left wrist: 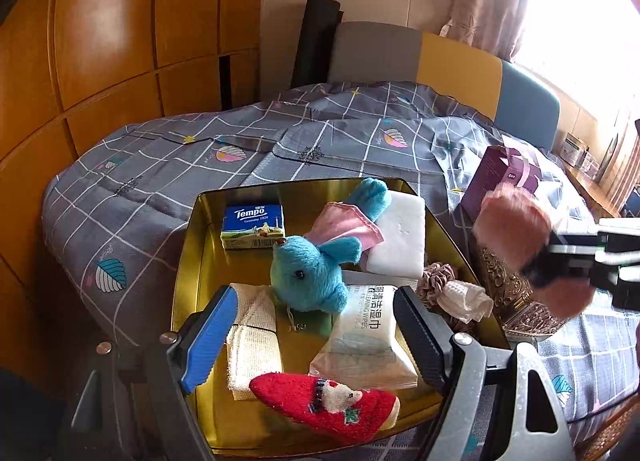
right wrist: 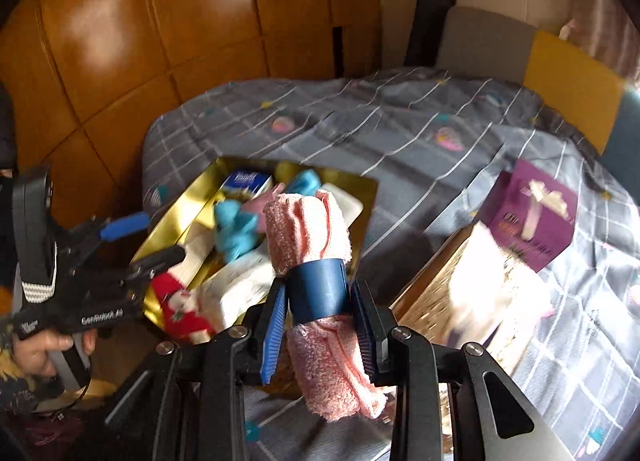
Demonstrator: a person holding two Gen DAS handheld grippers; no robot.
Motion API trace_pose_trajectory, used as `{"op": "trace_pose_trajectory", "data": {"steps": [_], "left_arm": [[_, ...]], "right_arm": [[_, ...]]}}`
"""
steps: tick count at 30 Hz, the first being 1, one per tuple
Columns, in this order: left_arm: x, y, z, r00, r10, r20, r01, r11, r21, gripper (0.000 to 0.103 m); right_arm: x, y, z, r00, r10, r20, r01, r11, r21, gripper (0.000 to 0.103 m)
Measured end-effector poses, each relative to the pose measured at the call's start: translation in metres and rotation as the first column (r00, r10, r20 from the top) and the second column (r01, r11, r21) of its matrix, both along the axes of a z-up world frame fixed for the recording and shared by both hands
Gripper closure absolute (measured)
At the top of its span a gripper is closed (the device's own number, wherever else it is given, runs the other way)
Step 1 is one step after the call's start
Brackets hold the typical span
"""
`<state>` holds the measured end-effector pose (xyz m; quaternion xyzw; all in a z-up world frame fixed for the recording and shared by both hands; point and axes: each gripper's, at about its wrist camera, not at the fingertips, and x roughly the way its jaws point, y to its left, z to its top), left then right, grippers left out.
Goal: Organize soft objects
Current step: 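Carry the pink towel roll into the gold tray and open right tool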
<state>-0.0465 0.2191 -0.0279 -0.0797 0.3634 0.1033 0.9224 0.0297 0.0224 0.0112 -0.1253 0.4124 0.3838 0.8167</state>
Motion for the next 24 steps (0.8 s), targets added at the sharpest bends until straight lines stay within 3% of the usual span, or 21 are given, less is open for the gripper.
{"op": "trace_pose_trajectory", "data": {"steps": [3, 14, 19, 24], "left_arm": [[-0.001, 0.003, 0.002, 1.000, 0.008, 0.006, -0.008, 1.000, 0.003, 0.029], [-0.011, 0.048, 0.012, 0.989, 0.141, 0.037, -0.141, 0.990, -0.007, 0.029], [-0.007, 0.045, 0.005, 0.991, 0.135, 0.012, -0.134, 0.991, -0.019, 0.029], [-0.005, 0.036, 0.001, 0.993, 0.120, 0.010, -0.120, 0.993, -0.002, 0.029]], "right_arm": [[-0.008, 0.007, -0.007, 1.000, 0.018, -0.025, -0.019, 1.000, -0.011, 0.070], [-0.023, 0.059, -0.056, 0.991, 0.075, -0.114, -0.089, 0.989, -0.117, 0.070], [-0.003, 0.091, -0.085, 0.998, 0.006, -0.066, -0.020, 0.978, -0.208, 0.071], [-0.002, 0.095, -0.092, 0.997, 0.009, -0.070, -0.023, 0.979, -0.202, 0.070]]}}
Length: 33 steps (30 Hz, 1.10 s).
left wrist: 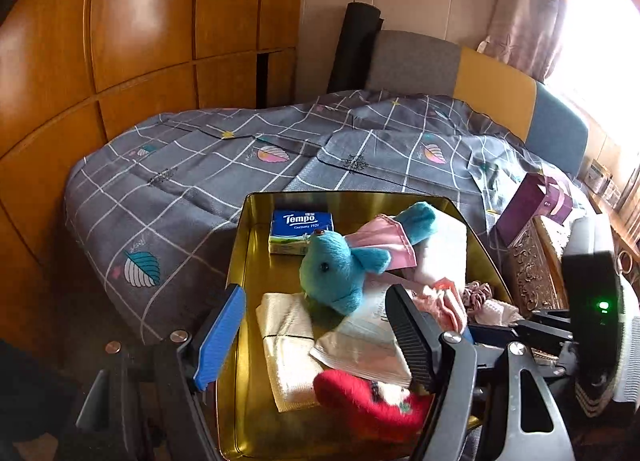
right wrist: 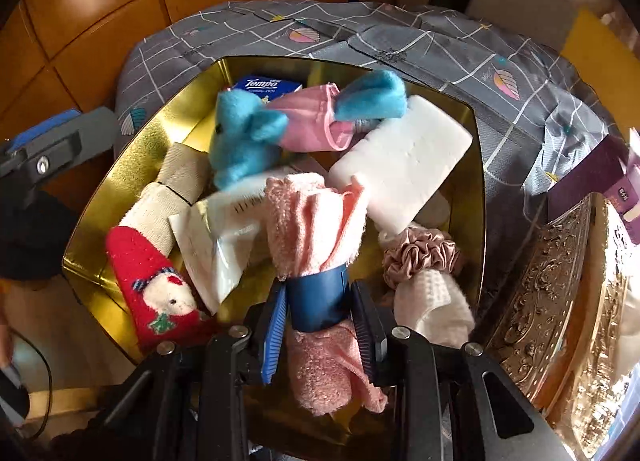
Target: Organize soft objects
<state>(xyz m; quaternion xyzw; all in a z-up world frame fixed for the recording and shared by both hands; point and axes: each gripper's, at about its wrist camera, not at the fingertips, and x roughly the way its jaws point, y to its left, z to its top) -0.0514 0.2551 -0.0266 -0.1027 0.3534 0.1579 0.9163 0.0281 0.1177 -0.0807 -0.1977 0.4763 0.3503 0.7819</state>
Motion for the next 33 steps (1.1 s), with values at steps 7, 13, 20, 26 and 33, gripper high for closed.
{"op": "trace_pose_trajectory", "data": {"steps": [7, 13, 20, 26, 33], "left_arm": [[0.002, -0.009, 0.000, 1.000, -0.013, 0.000, 0.013, 1.000, 0.006, 0.029], [0.002, -0.019, 0.003, 1.000, -0.026, 0.005, 0.026, 0.999, 0.018, 0.029], [0.000, -0.036, 0.010, 0.999, -0.042, 0.029, 0.041, 0.999, 0.032, 0.029], [-0.003, -0.055, 0.018, 0.998, -0.032, 0.057, 0.029, 0.998, 0.052, 0.029], [-0.002, -0.077, 0.022, 0.998, -0.039, 0.050, 0.034, 0.995, 0.096, 0.029]], "right_arm": [[-0.014, -0.017, 0.007, 0.999, -0.007, 0.038, 0.006, 1.000, 0.020, 0.061], [-0.024, -0.029, 0.022, 0.992, -0.036, 0.123, 0.028, 0.997, 0.071, 0.041], [-0.042, -0.052, 0.056, 0.947, -0.136, 0.291, 0.094, 0.984, 0.152, 0.022], [-0.048, -0.075, 0.075, 0.871, -0.283, 0.402, 0.215, 0.954, 0.208, 0.011], [-0.042, -0.097, 0.073, 0.848, -0.374, 0.376, 0.305, 0.924, 0.231, 0.010]]}}
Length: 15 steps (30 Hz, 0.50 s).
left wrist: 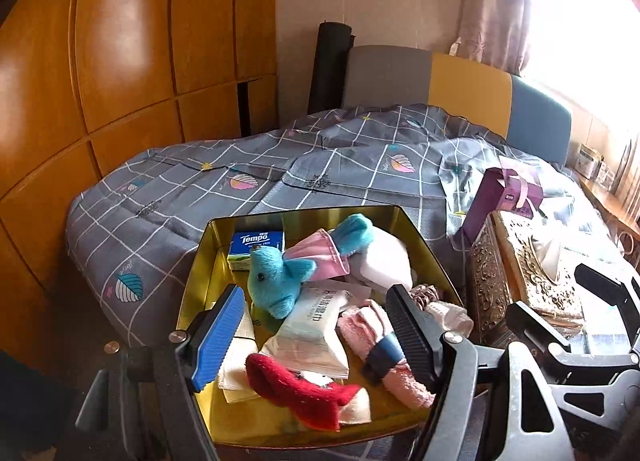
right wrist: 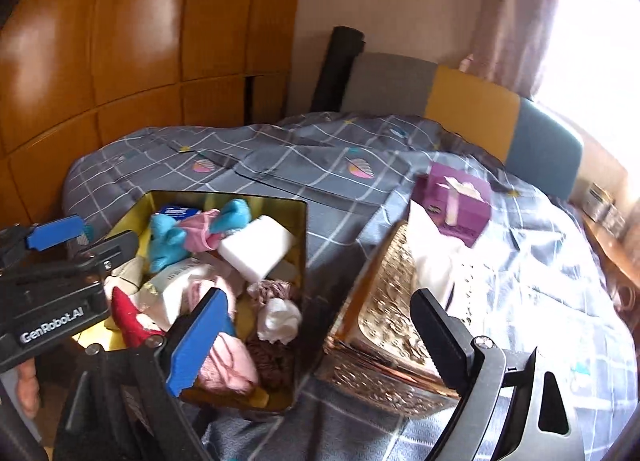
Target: Organize soft objects
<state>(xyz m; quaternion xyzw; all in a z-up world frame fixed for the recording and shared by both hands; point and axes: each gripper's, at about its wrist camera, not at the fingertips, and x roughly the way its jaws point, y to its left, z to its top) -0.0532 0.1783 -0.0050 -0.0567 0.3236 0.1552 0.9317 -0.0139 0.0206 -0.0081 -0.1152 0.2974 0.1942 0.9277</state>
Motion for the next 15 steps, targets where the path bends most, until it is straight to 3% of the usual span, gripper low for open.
{"op": "trace_pose_trajectory", "data": {"steps": [3, 15], "left_arm": [[-0.001, -0.004, 0.002, 1.000, -0.013, 0.012, 0.013, 1.000, -0.012, 0.029], [-0.002, -0.013, 0.007, 0.999, 0.032, 0.022, -0.034, 0.997, 0.066, 0.028]], "right_arm": [[0.003, -0.010, 0.000, 1.000, -0.025, -0.011, 0.025, 1.000, 0.016, 0.010], [0.002, -0.019, 0.002, 0.999, -0.044, 0.004, 0.043, 0.998, 0.050, 0.009]]}}
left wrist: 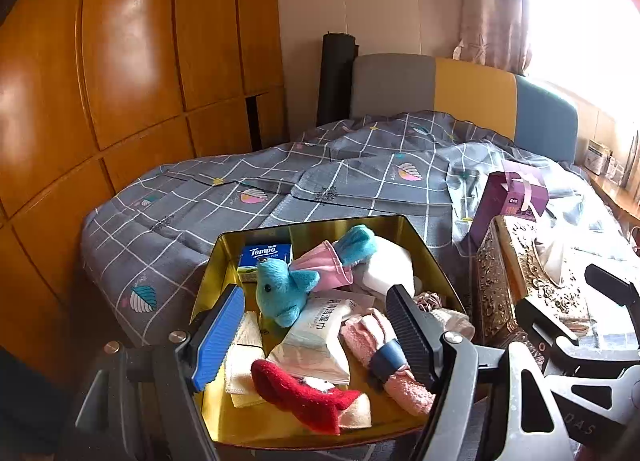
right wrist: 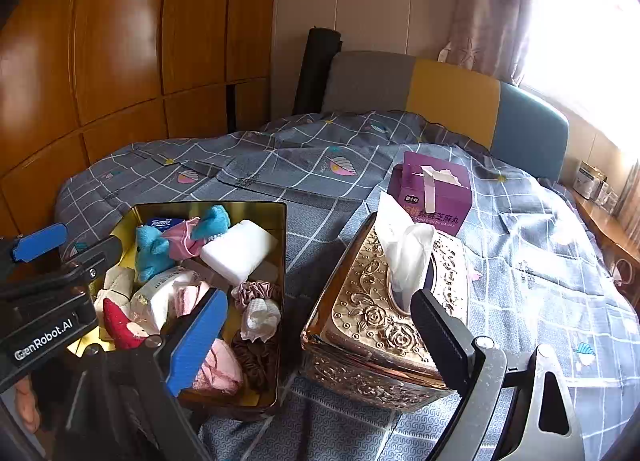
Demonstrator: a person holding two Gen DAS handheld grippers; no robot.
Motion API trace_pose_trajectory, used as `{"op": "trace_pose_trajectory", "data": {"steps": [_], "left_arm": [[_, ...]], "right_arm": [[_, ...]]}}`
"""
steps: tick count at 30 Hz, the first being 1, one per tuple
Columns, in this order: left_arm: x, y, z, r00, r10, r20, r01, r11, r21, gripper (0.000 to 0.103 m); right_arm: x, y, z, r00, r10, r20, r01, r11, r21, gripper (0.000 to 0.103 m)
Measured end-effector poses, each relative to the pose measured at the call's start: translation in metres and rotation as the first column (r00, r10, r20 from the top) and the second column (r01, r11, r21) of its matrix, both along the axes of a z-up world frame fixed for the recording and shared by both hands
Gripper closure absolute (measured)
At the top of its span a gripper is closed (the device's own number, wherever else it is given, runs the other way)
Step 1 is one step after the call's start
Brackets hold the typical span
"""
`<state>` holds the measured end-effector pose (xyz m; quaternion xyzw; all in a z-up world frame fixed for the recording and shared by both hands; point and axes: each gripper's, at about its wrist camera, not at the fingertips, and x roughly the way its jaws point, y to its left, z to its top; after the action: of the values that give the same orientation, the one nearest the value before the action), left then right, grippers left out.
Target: Organize soft objects
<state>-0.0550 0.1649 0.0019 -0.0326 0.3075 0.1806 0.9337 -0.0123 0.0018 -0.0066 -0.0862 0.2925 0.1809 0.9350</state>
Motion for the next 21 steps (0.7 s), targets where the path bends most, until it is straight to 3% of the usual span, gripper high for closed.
{"op": "trace_pose_trajectory", "data": {"steps": [21], "left_arm": [[-0.0028, 0.0019, -0.0033, 1.000, 0.024, -0.001, -0.024, 1.000, 0.003, 0.029]], "right_arm": [[0.0007, 0.0053, -0.0044, 1.000, 0.003, -0.012, -0.003, 1.000, -0.010, 0.009]]}}
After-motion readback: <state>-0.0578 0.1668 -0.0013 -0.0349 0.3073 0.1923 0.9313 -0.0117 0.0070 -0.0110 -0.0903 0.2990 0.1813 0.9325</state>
